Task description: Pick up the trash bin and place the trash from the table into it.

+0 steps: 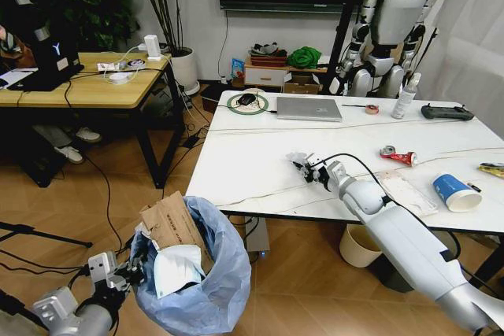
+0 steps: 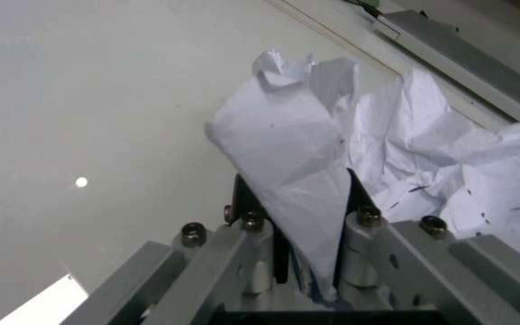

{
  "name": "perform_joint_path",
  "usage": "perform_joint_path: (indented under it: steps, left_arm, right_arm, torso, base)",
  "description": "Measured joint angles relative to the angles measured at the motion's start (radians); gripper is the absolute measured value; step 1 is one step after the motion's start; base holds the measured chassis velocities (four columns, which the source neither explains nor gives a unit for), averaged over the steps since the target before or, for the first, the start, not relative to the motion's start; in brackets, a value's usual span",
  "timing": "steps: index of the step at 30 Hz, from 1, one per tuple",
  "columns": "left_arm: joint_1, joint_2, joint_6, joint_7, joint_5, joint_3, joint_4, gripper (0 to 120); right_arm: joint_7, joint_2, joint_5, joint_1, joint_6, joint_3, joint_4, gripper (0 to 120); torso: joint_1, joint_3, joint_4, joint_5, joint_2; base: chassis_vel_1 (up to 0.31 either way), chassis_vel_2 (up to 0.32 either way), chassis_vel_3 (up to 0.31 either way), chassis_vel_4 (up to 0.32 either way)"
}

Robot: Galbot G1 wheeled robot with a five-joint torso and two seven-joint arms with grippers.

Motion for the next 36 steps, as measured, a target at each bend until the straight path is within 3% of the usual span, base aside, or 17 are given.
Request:
perform_joint_path:
  steps: [2, 7, 12, 18, 21, 22, 27, 31, 36]
  left_arm:
    - [0.0, 0.001, 0.0, 0.0, 0.0, 0.002, 0.001, 0]
    - [0.003, 0.003, 0.0, 0.0, -0.002, 0.004, 0.001, 0]
    - [0.008, 0.007, -0.001, -0.001, -0.003, 0.004, -0.001, 0]
    - [0.011, 0.007, -0.001, -0.001, -0.004, 0.003, -0.007, 0]
    - [0.013, 0.004, -0.001, -0.001, -0.003, 0.004, -0.013, 0]
    - [0.013, 0.004, -0.001, -0.001, -0.003, 0.004, -0.013, 0]
    - [0.02, 0.003, -0.001, 0.0, -0.002, -0.002, -0.023, 0]
    - [0.023, -0.001, -0.001, 0.0, 0.001, -0.002, -0.028, 0]
    - [0.022, -0.006, -0.001, 0.0, 0.003, 0.0, -0.029, 0]
  right_arm:
    - [0.002, -0.004, 0.009, -0.009, -0.004, 0.009, 0.015, 0]
    - [0.012, -0.023, 0.085, -0.035, -0.015, 0.052, 0.092, 0]
    - [0.021, -0.073, 0.326, -0.091, -0.023, 0.09, 0.352, 0]
    - [0.063, -0.096, 0.575, -0.137, -0.019, 0.053, 0.637, 0]
    - [0.115, -0.081, 0.718, -0.126, 0.011, -0.068, 0.772, 0]
    - [0.115, -0.081, 0.718, -0.126, 0.011, -0.068, 0.772, 0]
    - [0.116, -0.052, 0.73, -0.128, 0.083, -0.33, 0.812, 0]
    - [0.106, -0.03, 0.682, -0.134, 0.112, -0.436, 0.772, 0]
    - [0.111, -0.009, 0.659, -0.126, 0.107, -0.467, 0.726, 0]
  torso:
    - [0.0, 0.0, 0.0, 0.0, 0.0]
    - [0.0, 0.0, -0.0001, 0.0001, 0.0]
    - [0.0, 0.0, 0.0, -0.0003, 0.0]
    - [0.0, 0.0, -0.0003, -0.0001, 0.0]
    - [0.0, 0.0, -0.0002, -0.0007, 0.0]
    - [0.0, 0.0, -0.0002, -0.0007, 0.0]
    - [0.0, 0.0, 0.0001, -0.0004, 0.0]
    - [0.0, 0.0, 0.0, -0.0004, 0.0]
    - [0.0, 0.0, 0.0001, -0.0003, 0.0]
  base:
    - [0.0, 0.0, 0.0, 0.0]
    - [0.0, 0.0, 0.0, 0.0]
    - [0.0, 0.0, 0.0, 0.0]
    - [0.0, 0.0, 0.0, 0.0]
    - [0.0, 0.0, 0.0, 0.0]
    - [0.0, 0.0, 0.0, 0.0]
    - [0.0, 0.0, 0.0, 0.0]
    - [0.0, 0.0, 0.0, 0.0]
    - [0.0, 0.0, 0.0, 0.0]
